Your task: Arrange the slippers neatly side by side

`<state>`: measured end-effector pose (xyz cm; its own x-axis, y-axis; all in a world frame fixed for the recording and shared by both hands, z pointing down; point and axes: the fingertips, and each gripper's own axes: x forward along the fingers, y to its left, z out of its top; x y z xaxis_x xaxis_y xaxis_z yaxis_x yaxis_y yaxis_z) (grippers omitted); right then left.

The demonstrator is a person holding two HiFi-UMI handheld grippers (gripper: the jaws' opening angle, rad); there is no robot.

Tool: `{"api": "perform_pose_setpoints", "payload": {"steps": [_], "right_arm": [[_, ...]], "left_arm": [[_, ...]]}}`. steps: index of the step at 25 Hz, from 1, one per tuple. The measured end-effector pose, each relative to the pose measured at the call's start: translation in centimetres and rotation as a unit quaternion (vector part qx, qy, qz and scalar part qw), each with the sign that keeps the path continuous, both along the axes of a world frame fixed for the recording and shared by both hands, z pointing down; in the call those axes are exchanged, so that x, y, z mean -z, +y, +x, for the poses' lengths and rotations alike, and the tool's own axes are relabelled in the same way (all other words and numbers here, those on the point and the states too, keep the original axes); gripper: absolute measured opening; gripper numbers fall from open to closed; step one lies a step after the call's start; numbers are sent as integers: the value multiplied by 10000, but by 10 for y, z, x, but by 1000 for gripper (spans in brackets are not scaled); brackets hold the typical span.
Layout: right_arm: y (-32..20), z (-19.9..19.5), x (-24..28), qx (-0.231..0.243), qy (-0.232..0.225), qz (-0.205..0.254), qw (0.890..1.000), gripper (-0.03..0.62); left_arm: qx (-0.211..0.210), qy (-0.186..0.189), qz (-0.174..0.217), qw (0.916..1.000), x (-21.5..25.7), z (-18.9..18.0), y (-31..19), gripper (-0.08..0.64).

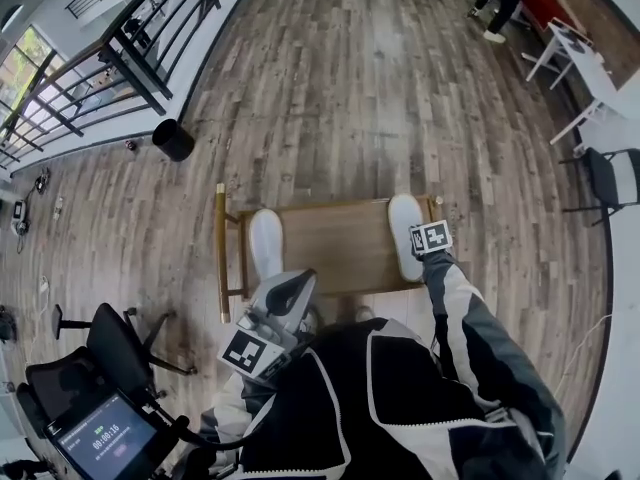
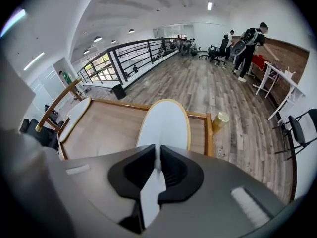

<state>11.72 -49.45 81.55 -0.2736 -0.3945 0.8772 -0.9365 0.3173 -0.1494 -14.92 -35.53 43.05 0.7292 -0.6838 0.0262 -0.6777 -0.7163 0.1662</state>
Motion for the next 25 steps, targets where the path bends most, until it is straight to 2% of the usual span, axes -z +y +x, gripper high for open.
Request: {"api": "perform_pose_setpoints", "payload": {"steps": [2,5,9,11,15,19,22,25], "right_arm": [[-3,-1,12,-31,-82,179,9998,31],[-6,-15,44,56,-284,686,9972,31],[-5,-50,111,229,-863,1492,9848,29],[2,-75,158,438,-1247,2029,9702,29],[32,-112,263,1050,-1841,3111,9264,29],[63,-128,337,1509,-1971,3898,8868,29],[83,-138,367,1647,-1885,4268,8690,29],[98,-146,379,1718,-1876,4407,8608,29]], "left_arm": [[18,6,46,10000,1,0,-2,18],[153,108,122,9997,5,-5,-8,18],[214,-33,152,9997,-5,-16,-17,18],[296,31,160,9994,-3,-20,-25,18],[487,28,163,9987,-1,-26,-36,18],[537,3,284,9982,6,-22,-38,18],[474,10,324,9983,5,-22,-36,18],[477,43,317,9983,4,-25,-37,18]]}}
